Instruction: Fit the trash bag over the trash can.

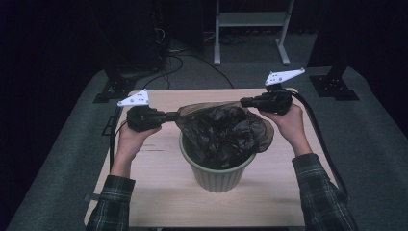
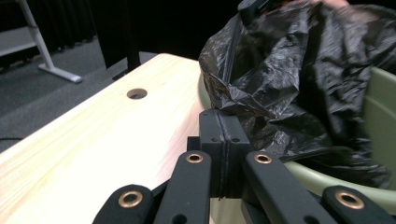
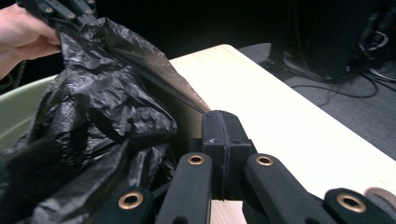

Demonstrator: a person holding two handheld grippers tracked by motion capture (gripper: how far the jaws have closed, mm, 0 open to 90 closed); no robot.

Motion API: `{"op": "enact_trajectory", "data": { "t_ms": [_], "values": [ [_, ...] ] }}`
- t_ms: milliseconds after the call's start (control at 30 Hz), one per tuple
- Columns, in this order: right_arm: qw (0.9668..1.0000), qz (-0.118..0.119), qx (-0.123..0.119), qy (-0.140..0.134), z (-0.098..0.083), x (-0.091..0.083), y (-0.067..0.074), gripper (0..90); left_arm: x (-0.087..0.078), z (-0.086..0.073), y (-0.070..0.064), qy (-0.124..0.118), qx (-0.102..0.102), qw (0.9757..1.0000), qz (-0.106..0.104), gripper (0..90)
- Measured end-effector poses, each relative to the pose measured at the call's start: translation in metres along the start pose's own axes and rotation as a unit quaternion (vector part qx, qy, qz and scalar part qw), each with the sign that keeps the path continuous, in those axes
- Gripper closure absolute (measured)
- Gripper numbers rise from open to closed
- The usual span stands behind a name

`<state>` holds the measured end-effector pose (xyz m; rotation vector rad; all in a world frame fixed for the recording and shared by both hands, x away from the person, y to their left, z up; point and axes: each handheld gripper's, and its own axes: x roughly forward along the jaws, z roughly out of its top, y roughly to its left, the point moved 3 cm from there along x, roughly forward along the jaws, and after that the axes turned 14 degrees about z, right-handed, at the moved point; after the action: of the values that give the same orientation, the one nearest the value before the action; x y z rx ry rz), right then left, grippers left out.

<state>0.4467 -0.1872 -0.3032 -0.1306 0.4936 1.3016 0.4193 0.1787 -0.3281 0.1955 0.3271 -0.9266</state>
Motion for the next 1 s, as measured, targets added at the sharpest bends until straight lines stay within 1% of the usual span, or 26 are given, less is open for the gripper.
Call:
{"op": "enact_trajectory", "data": {
  "t_ms": [33, 67, 100, 133, 167, 200, 267, 333, 433, 500, 567, 633, 733, 933, 1000],
  "values": [
    [1.0, -0.001, 0.001, -0.002, -0.001, 0.0, -0.001, 90.0, 0.004, -0.002, 0.001, 0.002, -0.002, 1.0, 0.0, 89.5],
    [1.0, -0.001, 0.002, -0.005, -0.002, -0.001, -0.001, 90.0, 0.006, -0.003, 0.002, 0.006, -0.001, 1.0, 0.006, 88.5],
    [1.0, -0.002, 0.004, -0.007, -0.003, -0.001, -0.001, 90.0, 0.008, -0.004, 0.003, 0.007, -0.004, 0.9999, 0.011, 83.0],
    [1.0, -0.002, 0.005, -0.007, -0.003, -0.002, -0.001, 90.0, 0.008, -0.004, 0.003, 0.004, -0.008, 0.9999, 0.007, 78.7],
    [1.0, -0.003, 0.005, -0.008, -0.003, -0.003, -0.001, 90.0, 0.006, -0.002, 0.003, -0.006, -0.013, 0.9999, 0.004, 75.5],
    [1.0, -0.005, 0.004, -0.007, -0.004, -0.003, -0.001, 90.0, 0.003, 0.001, 0.002, -0.016, -0.015, 0.9998, 0.004, 71.6],
    [0.9999, -0.01, 0.005, -0.005, -0.004, -0.004, -0.002, 90.0, -0.006, 0.007, 0.0, -0.035, -0.012, 0.9993, 0.006, 68.4],
    [0.9999, -0.015, 0.006, -0.002, -0.004, -0.005, -0.003, 90.0, -0.015, 0.013, -0.001, -0.042, -0.008, 0.999, 0.009, 65.1],
    [0.9997, -0.02, 0.012, -0.003, -0.006, -0.007, -0.005, 90.0, -0.03, 0.021, -0.002, -0.06, -0.005, 0.998, 0.018, 62.4],
    [0.9996, -0.024, 0.013, 0.0, -0.006, -0.007, -0.006, 90.0, -0.039, 0.025, -0.002, -0.074, -0.008, 0.997, 0.021, 61.3],
    [0.9996, -0.023, 0.014, -0.002, -0.006, -0.006, -0.006, 90.0, -0.044, 0.03, -0.007, -0.085, -0.004, 0.9963, 0.011, 60.9],
    [0.9997, -0.022, 0.014, -0.002, -0.006, -0.005, -0.007, 90.0, -0.043, 0.036, -0.014, -0.088, 0.005, 0.9961, 0.003, 59.5],
    [0.9997, -0.02, 0.015, 0.001, -0.007, -0.003, -0.007, 90.0, -0.035, 0.042, -0.025, -0.08, 0.019, 0.9966, -0.005, 58.0],
    [0.9996, -0.018, 0.02, 0.005, -0.008, 0.0, -0.009, 90.0, -0.018, 0.049, -0.04, -0.08, 0.029, 0.996, -0.027, 56.4],
    [0.9996, -0.019, 0.02, 0.007, -0.008, 0.0, -0.009, 90.0, -0.012, 0.051, -0.044, -0.079, 0.032, 0.9959, -0.032, 56.1]
  ]
}}
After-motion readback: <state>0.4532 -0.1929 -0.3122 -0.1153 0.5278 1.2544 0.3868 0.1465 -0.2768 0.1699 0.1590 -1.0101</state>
